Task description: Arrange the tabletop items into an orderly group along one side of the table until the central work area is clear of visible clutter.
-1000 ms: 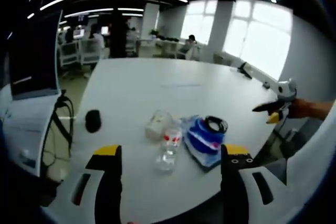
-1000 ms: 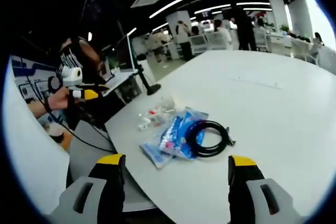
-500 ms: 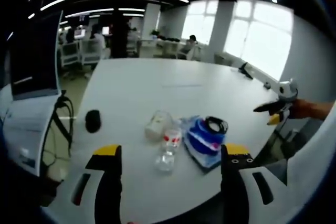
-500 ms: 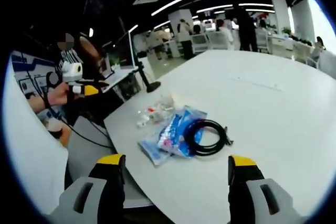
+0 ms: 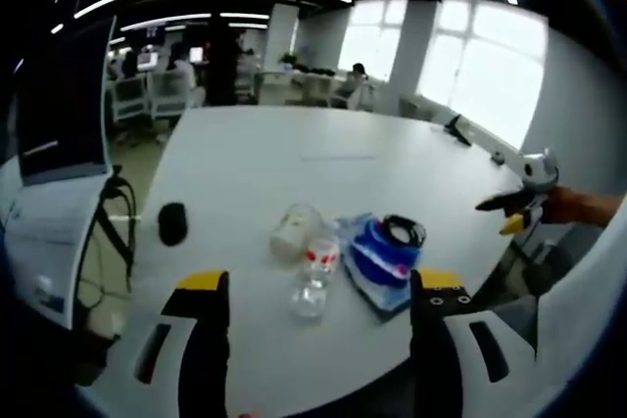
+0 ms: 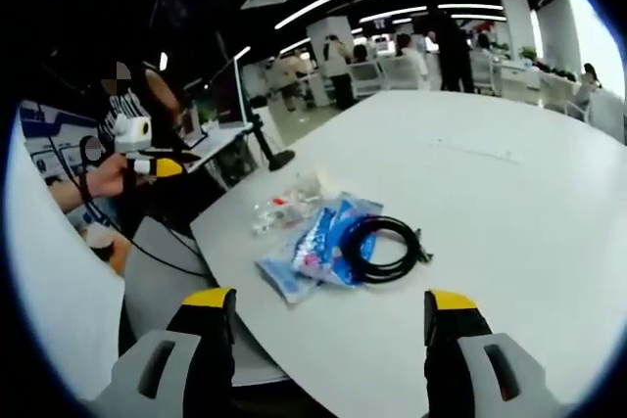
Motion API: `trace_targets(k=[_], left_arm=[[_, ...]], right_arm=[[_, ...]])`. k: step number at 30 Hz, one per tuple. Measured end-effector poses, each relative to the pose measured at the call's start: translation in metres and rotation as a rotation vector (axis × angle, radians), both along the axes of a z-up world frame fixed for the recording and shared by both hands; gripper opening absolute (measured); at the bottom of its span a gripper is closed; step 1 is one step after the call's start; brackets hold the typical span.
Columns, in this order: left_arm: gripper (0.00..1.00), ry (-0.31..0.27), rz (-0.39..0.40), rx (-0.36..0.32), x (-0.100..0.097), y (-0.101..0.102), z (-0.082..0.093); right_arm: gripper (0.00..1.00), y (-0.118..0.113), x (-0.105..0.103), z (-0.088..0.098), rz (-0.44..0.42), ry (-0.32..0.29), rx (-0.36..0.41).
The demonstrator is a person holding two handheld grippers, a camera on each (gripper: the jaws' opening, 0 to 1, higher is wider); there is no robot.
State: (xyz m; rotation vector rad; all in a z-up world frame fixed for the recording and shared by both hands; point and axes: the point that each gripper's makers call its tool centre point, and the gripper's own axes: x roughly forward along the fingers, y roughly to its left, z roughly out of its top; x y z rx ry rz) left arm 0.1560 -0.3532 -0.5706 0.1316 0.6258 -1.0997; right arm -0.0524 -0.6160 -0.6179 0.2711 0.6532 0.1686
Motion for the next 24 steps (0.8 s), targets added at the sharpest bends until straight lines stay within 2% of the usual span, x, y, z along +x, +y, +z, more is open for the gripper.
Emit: trace_targets(k=[5,13,17,24], left_arm=[[0.74,0.004,-0.002,0.006,-0.001,0.000,0.000],[0.72,0.019,0.011,-0.009,0.009,0.001,-0.001],[0.72,0.014,-0.016,0.020,0.004,-0.001,-0.006],[0.71,0.035,-0.045,0.026,0.001,-0.013,-0.013]], right_arm=[[0.80,0.001,-0.001,0.000,-0.011,-0.001,0.002],[0.80,0.004,-0.001,-0.001,-0.014,0.000,0.003],[0.79,0.004,-0.002,0.000,-0.027,-0.002,0.007],[0.79,0.006,-0.004,0.001,-0.037,-0.002,0.012]])
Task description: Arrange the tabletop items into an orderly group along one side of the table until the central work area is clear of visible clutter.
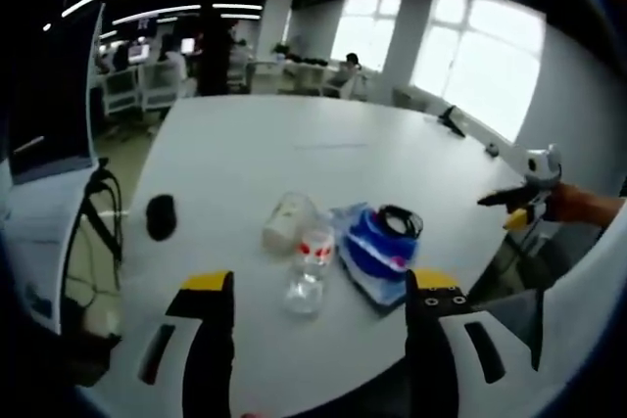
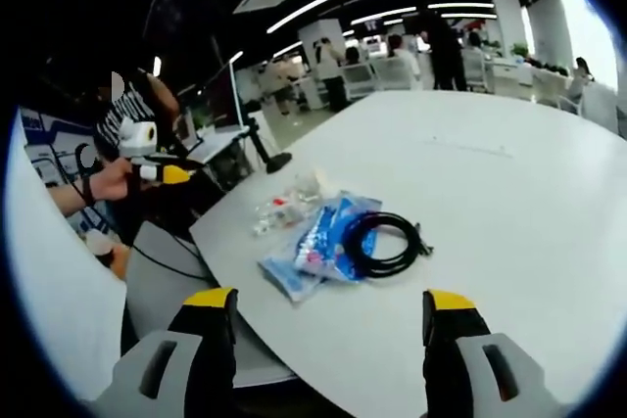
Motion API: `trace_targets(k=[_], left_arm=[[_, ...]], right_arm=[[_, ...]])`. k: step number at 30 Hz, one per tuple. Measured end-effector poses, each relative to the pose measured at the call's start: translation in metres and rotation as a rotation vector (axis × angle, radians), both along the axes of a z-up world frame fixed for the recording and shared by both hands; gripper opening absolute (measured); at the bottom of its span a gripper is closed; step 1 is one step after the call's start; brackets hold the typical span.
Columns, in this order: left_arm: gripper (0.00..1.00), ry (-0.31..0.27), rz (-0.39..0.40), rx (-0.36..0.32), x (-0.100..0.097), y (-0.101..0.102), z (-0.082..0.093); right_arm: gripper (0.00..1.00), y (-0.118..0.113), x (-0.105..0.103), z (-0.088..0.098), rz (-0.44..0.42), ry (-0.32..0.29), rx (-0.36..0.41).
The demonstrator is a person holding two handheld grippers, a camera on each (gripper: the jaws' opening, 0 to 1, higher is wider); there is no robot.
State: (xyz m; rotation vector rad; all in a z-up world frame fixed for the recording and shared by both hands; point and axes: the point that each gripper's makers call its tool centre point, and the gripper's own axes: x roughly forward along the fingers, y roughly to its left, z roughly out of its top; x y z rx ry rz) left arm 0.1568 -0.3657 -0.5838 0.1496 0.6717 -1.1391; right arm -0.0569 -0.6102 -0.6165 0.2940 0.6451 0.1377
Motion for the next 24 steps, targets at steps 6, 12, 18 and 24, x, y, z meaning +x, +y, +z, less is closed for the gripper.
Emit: trace_targets(k=[6,12,18,24], left_arm=[[0.67,0.023,0.004,0.001,0.005,-0.011,-0.008],[0.66,0.052,0.028,-0.007,0.019,-0.020,-0.019],[0.66,0.049,-0.015,0.007,0.027,-0.035,-0.028],[0.65,0.047,-0.030,0.007,0.038,-0.048,-0.035]], right_arm=[[0.79,0.002,-0.002,-0.002,-0.006,0.007,0.003],[0.78,0.004,-0.004,-0.001,-0.009,0.009,0.004],[0.79,0.004,-0.007,-0.003,-0.013,0.014,0.006],[0.79,0.004,-0.010,-0.004,-0.025,0.017,0.009]])
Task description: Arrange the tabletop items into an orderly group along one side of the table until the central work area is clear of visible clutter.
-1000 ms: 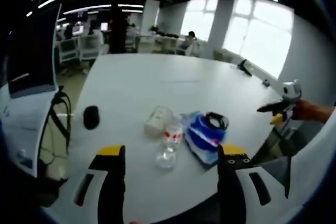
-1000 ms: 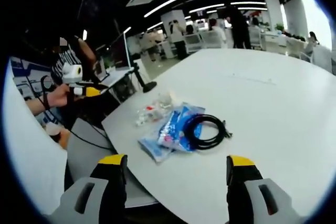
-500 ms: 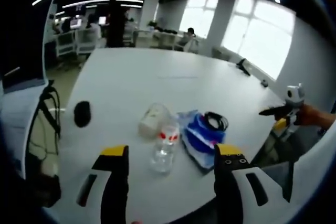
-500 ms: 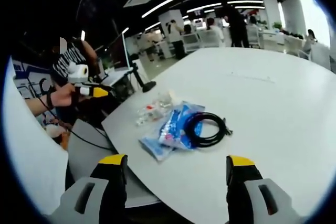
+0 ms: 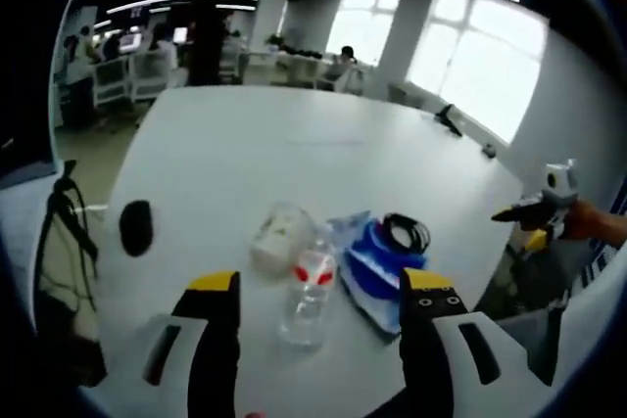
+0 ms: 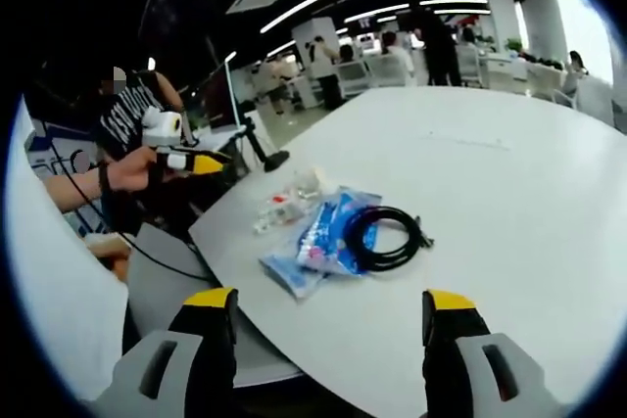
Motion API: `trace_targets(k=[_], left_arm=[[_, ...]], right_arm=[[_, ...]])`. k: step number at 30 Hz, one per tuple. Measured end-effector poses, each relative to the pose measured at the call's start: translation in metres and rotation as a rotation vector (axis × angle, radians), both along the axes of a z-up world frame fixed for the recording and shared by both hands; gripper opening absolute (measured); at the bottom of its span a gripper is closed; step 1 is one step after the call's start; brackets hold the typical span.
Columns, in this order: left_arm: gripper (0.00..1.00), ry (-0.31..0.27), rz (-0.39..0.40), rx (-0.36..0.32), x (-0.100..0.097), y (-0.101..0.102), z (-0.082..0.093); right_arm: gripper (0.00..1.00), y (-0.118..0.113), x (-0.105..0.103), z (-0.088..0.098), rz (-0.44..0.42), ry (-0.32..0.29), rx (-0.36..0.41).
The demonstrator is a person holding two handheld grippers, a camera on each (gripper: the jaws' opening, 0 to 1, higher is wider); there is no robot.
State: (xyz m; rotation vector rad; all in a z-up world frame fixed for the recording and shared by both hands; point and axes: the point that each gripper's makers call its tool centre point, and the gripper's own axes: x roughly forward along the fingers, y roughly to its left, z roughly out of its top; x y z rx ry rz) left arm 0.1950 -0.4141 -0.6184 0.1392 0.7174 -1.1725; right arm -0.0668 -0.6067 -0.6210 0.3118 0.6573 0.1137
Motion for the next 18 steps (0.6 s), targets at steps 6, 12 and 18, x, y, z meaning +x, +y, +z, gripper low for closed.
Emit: trace_targets(k=[6,12,18], left_arm=[[0.65,-0.005,0.000,0.009,0.002,-0.007,0.003],[0.63,0.041,0.032,0.025,0.011,-0.012,-0.013],[0.63,0.060,0.046,0.042,0.020,-0.020,-0.028]], right_arm=[[0.79,0.001,-0.002,-0.001,-0.010,0.000,0.004],[0.79,0.004,-0.003,-0.005,-0.014,0.006,0.012],[0.78,0.005,-0.003,-0.007,-0.019,0.007,0.021]])
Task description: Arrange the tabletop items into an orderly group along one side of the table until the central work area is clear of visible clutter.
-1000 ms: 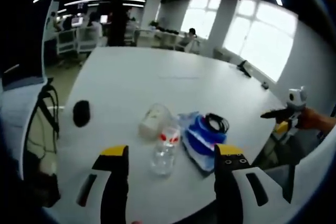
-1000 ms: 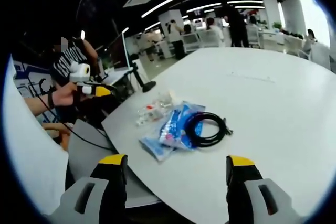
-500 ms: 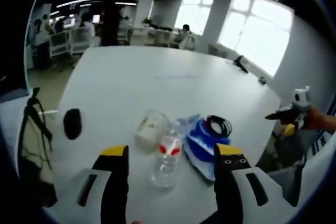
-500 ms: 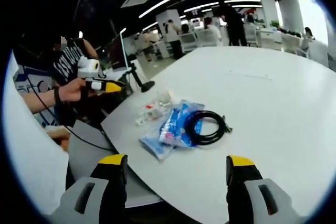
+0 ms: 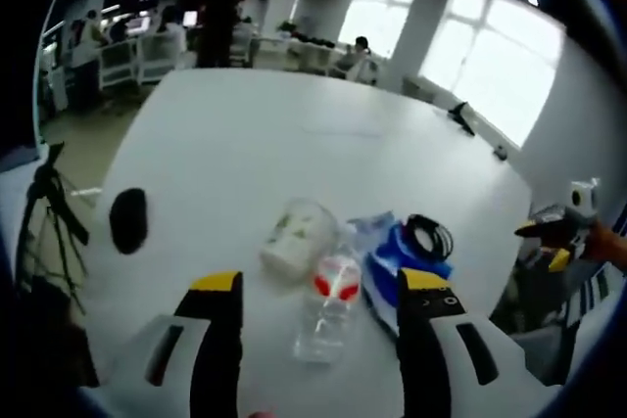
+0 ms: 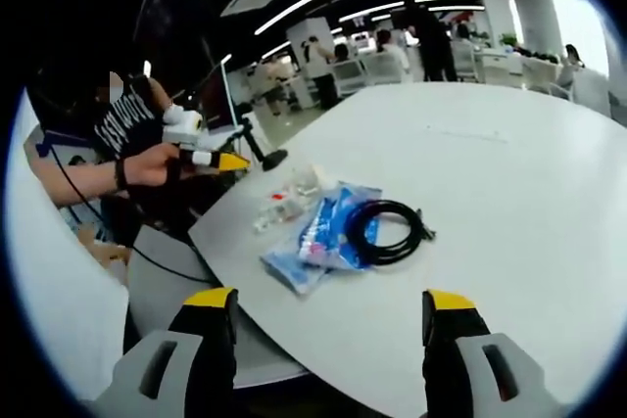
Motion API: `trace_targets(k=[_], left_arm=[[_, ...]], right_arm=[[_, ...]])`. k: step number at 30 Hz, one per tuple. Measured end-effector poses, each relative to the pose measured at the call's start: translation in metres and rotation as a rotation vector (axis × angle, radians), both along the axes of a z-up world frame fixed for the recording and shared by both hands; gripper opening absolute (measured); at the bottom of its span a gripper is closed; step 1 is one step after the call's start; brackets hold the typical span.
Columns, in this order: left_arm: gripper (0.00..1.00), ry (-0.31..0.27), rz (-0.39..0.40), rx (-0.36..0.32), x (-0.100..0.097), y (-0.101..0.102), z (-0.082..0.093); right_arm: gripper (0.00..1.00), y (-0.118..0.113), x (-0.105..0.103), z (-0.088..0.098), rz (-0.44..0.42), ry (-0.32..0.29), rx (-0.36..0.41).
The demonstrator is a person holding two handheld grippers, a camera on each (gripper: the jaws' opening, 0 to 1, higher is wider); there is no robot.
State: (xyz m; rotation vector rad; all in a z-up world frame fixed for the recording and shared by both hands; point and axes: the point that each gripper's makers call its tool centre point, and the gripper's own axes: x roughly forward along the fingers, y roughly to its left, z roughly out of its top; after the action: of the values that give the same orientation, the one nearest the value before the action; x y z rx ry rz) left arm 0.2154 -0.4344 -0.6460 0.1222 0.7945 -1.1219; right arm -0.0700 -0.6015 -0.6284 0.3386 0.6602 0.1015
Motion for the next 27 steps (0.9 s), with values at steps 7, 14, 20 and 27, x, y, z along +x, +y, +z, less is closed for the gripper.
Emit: trace_targets(k=[7,14,20,27], left_arm=[[0.61,0.031,0.035,0.012,0.009,-0.008,-0.012],[0.59,0.052,0.054,0.022,0.020,-0.017,-0.027],[0.59,0.054,0.047,0.041,0.028,-0.026,-0.035],[0.58,0.045,0.007,0.066,0.037,-0.039,-0.042]], right_arm=[[0.79,0.002,-0.001,-0.002,0.002,0.011,0.003],[0.79,0.000,0.003,-0.002,-0.010,0.010,0.006],[0.78,0.001,0.012,-0.004,-0.001,0.008,0.011],[0.78,0.006,0.016,-0.004,0.022,0.016,0.015]])
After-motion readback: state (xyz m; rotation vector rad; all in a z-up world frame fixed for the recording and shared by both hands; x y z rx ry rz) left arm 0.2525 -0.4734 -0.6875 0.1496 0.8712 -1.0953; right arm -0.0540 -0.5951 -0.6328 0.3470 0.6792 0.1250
